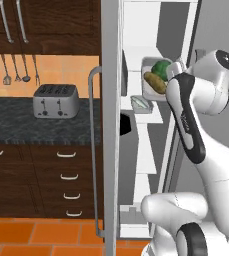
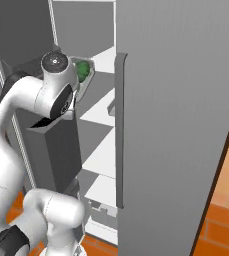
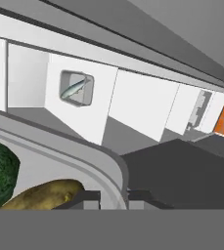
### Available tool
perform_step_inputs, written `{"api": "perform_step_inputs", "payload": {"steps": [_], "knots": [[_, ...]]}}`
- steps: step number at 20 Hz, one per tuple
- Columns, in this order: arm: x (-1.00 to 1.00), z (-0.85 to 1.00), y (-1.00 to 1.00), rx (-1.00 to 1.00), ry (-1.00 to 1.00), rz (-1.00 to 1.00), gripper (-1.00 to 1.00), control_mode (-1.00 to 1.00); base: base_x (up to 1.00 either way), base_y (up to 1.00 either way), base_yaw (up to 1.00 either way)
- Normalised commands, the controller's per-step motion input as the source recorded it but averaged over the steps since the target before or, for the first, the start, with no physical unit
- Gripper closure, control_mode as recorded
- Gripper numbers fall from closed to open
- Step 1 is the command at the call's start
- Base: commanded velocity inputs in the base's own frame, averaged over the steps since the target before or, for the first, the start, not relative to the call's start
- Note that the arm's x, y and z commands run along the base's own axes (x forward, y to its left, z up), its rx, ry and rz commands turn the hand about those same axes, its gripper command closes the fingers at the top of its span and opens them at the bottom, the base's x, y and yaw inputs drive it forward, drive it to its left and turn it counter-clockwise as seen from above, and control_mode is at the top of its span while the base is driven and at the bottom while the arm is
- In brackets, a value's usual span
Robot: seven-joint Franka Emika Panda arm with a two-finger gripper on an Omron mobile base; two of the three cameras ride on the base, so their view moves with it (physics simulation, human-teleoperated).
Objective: Take the meat container that has the fish and place it on the second highest rack of the freezer. Then take the vegetable container that has the broccoli and potato and place it on the highest rack of the freezer.
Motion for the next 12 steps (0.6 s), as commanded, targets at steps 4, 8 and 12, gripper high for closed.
{"api": "perform_step_inputs", "payload": {"steps": [4,8,12], "knots": [[0.63,0.95,0.00,0.02,0.15,-0.08,1.00,-1.00,0.00,0.00,0.00],[0.66,0.55,-0.07,0.01,0.10,-0.05,1.00,-1.00,0.00,0.00,0.00],[0.77,-0.17,-0.15,0.00,0.00,-0.05,1.00,-1.00,0.00,0.00,0.00]]}}
